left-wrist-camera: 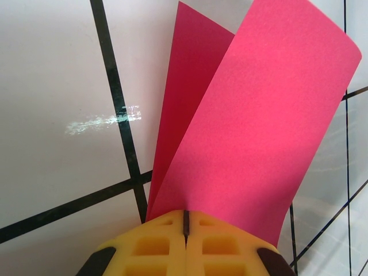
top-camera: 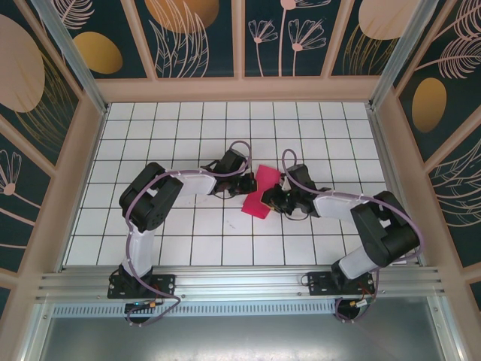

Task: Fold a paper plane with a square sheet of paper (pick it up from the middle)
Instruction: Fold the square sheet of paper in half at the center of the table.

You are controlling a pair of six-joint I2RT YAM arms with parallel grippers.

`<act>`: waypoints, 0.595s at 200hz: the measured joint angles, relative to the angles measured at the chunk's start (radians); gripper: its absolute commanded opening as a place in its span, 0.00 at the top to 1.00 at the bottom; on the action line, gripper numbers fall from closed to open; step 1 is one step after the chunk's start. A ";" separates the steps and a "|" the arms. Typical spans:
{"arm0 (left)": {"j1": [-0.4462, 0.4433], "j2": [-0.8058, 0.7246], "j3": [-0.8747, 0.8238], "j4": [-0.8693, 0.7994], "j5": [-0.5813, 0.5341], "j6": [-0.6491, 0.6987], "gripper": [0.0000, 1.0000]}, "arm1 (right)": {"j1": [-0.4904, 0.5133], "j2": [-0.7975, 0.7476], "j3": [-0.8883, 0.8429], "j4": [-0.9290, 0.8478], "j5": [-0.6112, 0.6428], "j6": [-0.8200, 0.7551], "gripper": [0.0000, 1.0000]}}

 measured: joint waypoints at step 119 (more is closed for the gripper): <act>0.000 0.000 0.000 0.000 0.000 0.003 0.97 | 0.046 -0.032 -0.042 0.004 0.000 0.031 0.77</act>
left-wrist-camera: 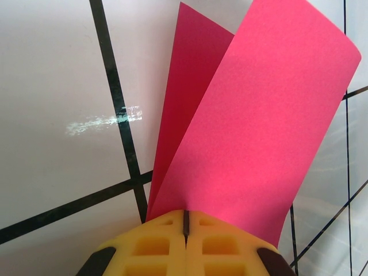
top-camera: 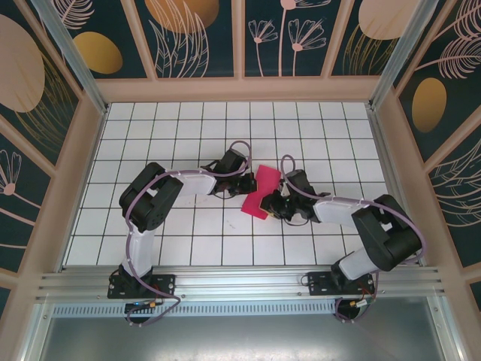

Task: Fold a paper plane with a square sheet of paper (pick it up from the middle)
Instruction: Fold the square sheet of paper in half at the center of the table.

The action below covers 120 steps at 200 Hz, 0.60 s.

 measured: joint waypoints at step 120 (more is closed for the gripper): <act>0.000 0.000 0.000 0.000 0.000 0.002 0.97 | 0.019 -0.019 -0.018 -0.024 0.010 0.003 0.76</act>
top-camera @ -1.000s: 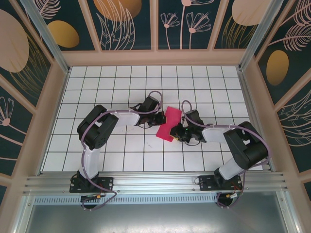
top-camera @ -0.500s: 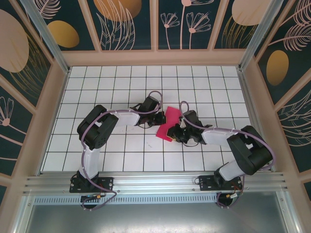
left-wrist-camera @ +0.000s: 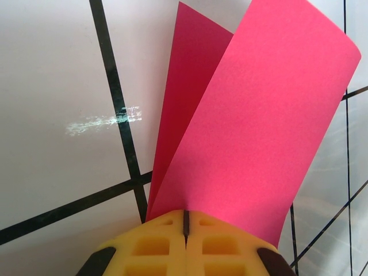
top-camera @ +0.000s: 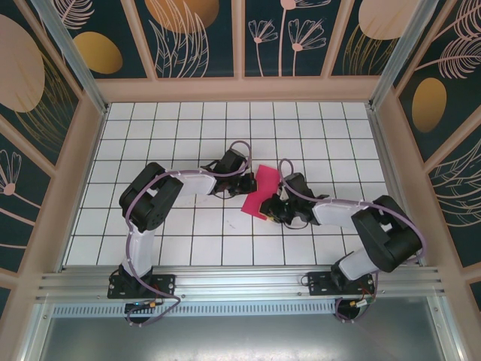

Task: Fold a paper plane with a square sheet of paper (pick it up from the middle)
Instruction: Fold the square sheet of paper in half at the center of the table.

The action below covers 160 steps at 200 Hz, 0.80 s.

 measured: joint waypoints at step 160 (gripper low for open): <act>0.000 0.000 0.000 0.000 0.000 0.002 0.97 | -0.072 -0.016 0.061 -0.070 0.013 -0.035 0.76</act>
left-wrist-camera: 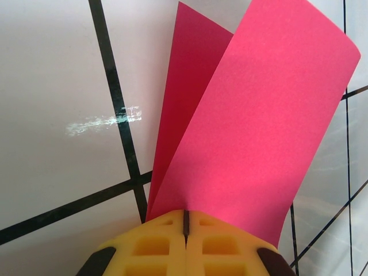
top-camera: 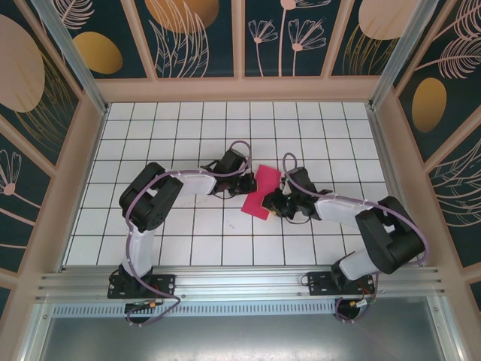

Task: Fold a paper plane with a square sheet of paper (pick it up from the middle)
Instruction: Fold the square sheet of paper in half at the center of the table.

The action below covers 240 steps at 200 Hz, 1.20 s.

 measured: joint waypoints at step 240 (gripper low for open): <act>0.000 0.001 0.000 -0.001 0.000 0.003 0.97 | -0.203 0.274 0.171 0.090 -0.081 -0.135 0.78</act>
